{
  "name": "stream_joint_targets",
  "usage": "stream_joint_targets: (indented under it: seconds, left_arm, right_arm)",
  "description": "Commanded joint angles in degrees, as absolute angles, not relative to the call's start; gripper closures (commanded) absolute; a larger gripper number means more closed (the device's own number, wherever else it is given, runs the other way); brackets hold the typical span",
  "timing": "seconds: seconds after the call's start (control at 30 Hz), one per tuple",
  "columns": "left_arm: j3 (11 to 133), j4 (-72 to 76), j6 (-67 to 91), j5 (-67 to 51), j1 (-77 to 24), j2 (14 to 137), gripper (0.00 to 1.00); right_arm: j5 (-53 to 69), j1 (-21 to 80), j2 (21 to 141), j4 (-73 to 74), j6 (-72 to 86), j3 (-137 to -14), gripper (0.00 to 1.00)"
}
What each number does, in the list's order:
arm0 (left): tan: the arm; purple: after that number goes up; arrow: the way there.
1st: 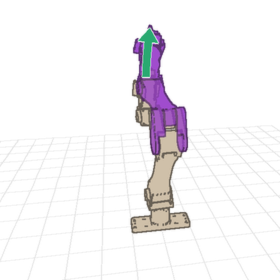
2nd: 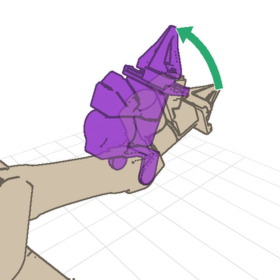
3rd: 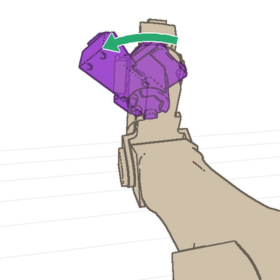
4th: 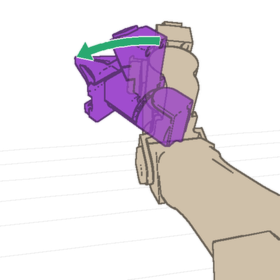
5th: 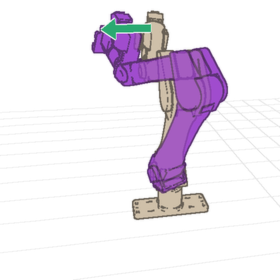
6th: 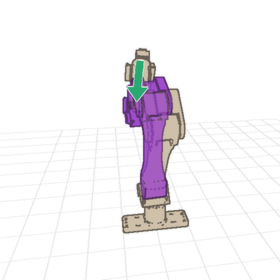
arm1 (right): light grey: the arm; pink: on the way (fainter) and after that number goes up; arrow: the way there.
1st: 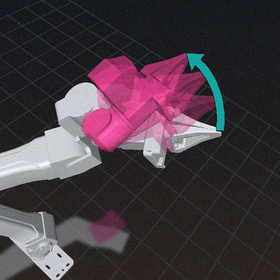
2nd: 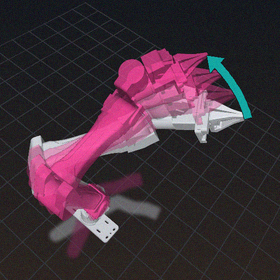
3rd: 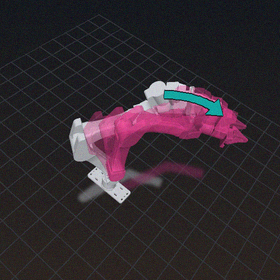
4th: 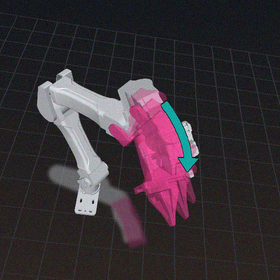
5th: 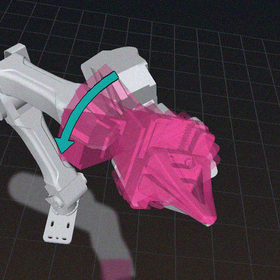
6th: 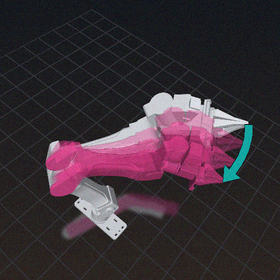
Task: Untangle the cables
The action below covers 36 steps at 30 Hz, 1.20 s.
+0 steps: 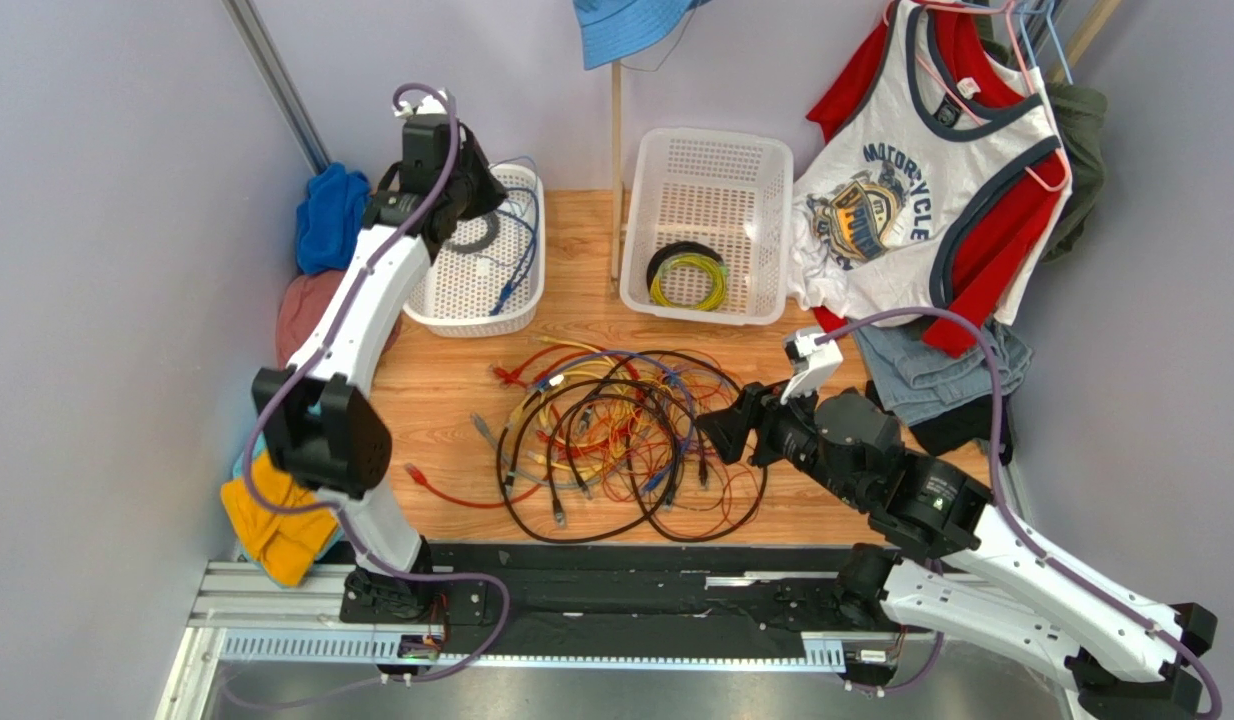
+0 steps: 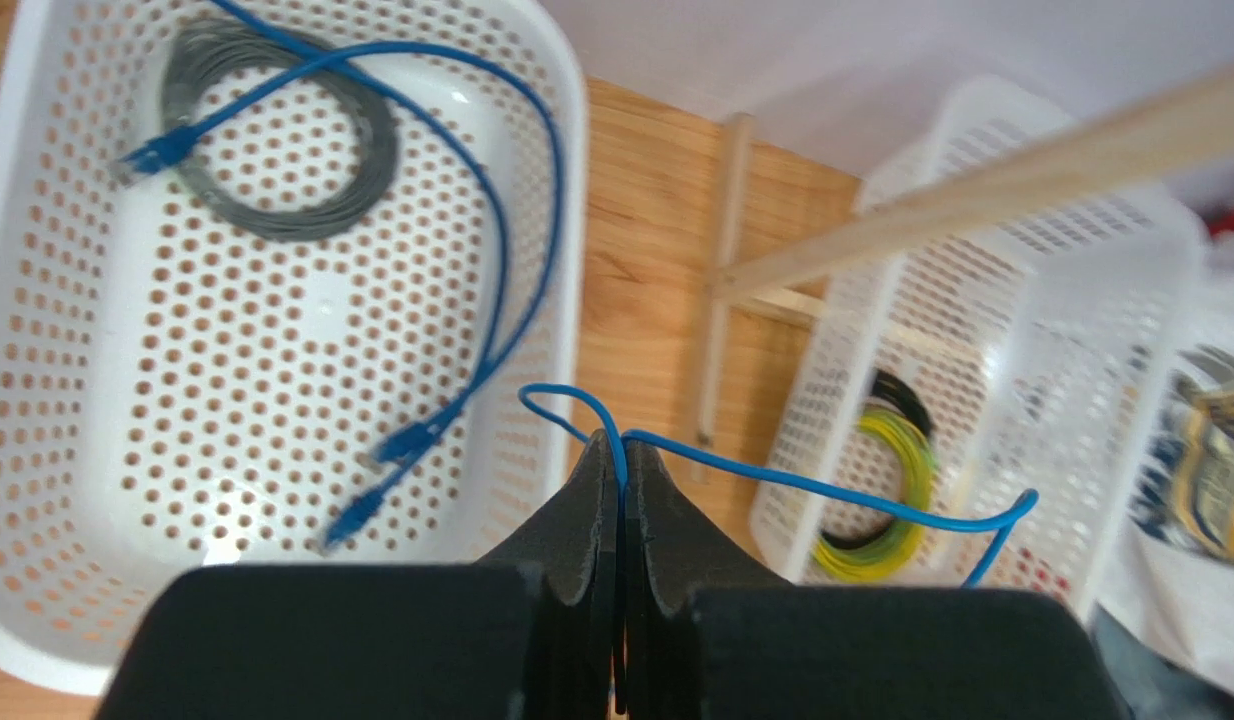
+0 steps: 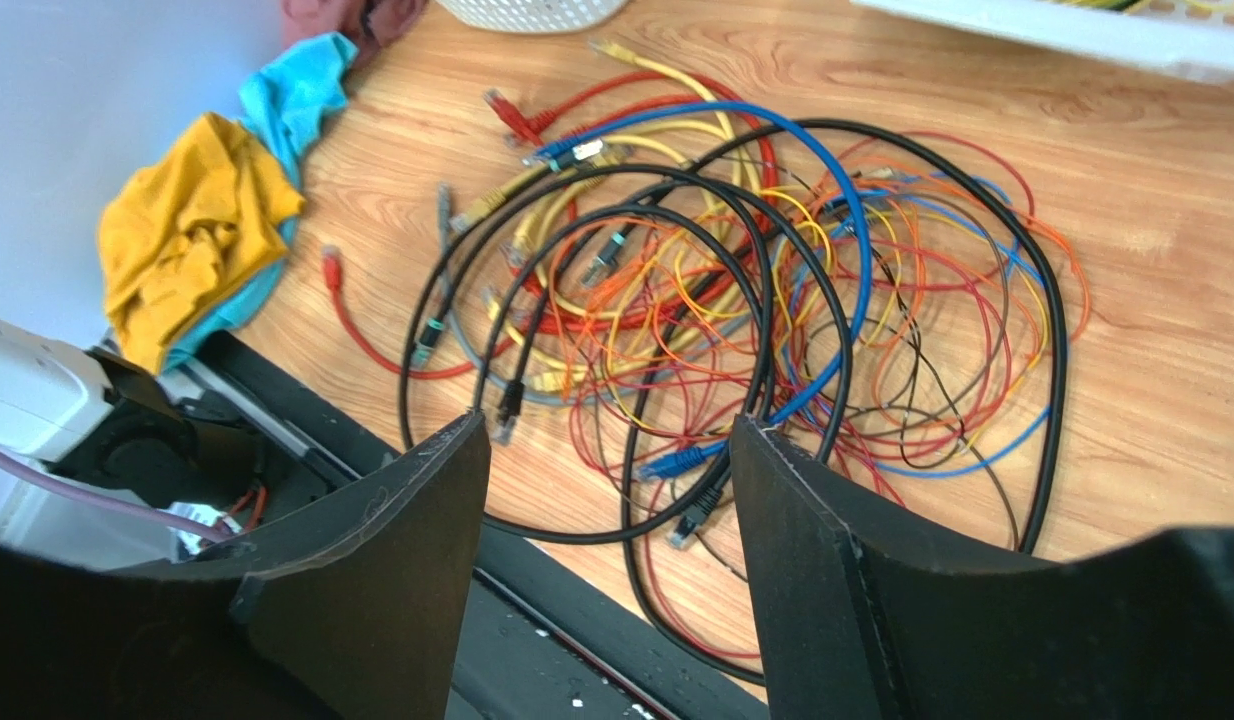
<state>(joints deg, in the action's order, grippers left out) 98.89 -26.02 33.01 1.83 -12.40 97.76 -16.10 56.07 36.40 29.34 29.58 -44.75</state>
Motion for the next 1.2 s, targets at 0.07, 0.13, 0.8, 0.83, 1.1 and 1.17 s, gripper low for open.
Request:
stream_joint_targets:
  seconds: [0.07, 0.13, 0.8, 0.83, 1.1, 1.17]
  left_arm:
    - [118.26, -38.66, 29.45, 9.13, -8.44, 114.57, 1.00]
    - [122.24, -40.94, 29.01, 9.93, -7.39, 118.37, 1.00]
    - [95.66, -29.72, 32.79, 8.43, -20.80, 94.67, 0.01]
    - [89.88, -28.92, 32.00, 10.44, -23.70, 91.87, 0.01]
    - [67.07, -21.01, 37.97, 9.84, -42.70, 81.49, 0.03]
    - [62.50, -19.96, 38.93, 10.28, -46.38, 78.50, 0.04]
  right_arm:
    - [-17.40, 56.07, 37.61, 24.97, 28.66, -42.10, 0.37]
    - [-17.58, 55.99, 38.23, 24.52, 28.13, -42.01, 0.37]
    - [-23.73, 55.99, 39.73, 21.10, 28.39, -38.33, 0.36]
    - [-23.73, 55.99, 39.55, 19.88, 29.26, -37.62, 0.36]
    - [-18.63, 55.99, 42.36, 21.36, 31.90, -35.69, 0.43]
    - [-18.28, 56.07, 42.45, 21.62, 33.04, -35.25, 0.44]
